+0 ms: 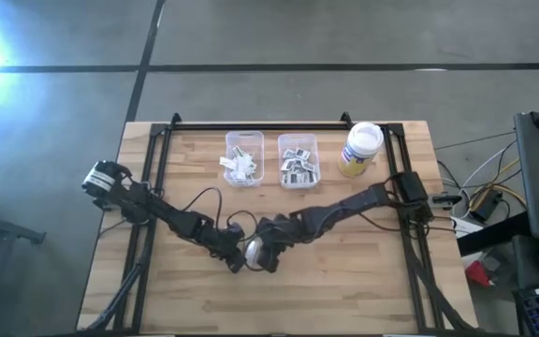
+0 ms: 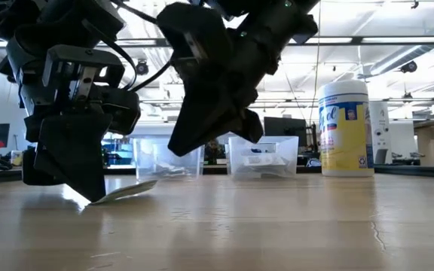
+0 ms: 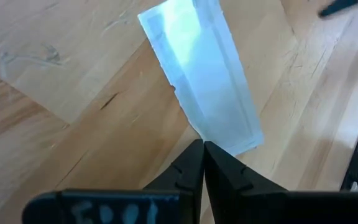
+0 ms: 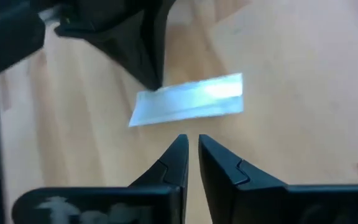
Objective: Pick & Place First Aid Supplies
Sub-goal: Put the green bandage pack into the left transparent bin
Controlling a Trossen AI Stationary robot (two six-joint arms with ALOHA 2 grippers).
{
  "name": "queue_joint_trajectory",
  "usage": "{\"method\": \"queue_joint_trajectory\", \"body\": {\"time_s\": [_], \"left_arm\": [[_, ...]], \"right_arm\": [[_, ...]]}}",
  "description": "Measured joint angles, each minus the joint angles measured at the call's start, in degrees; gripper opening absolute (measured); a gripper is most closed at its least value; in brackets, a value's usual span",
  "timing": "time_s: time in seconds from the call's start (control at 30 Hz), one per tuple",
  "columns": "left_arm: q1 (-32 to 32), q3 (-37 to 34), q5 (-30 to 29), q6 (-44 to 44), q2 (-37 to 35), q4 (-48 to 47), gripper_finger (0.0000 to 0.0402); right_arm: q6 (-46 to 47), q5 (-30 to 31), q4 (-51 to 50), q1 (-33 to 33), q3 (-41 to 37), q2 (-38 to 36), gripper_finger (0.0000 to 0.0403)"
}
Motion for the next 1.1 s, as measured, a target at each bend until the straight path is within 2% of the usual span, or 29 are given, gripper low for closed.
{"method": "queue_joint_trajectory", "body": {"time_s": [0.17,0.47,1.1], "left_arm": [[0.0,0.0,0.0,-0.1,0.0,-0.1,0.0032],[0.1,0.0,0.0,-0.2,0.0,-0.2,0.0032],[0.1,0.0,0.0,0.0,0.0,-0.2,0.0032]], "right_arm": [[2.2,-6.0,0.0,-1.6,-0.2,0.8,0.0063],[6.4,-6.2,0.5,-3.3,-1.0,1.7,0.0123],[11.6,-5.2,3.8,-4.2,-1.4,2.0,0.0156]]}}
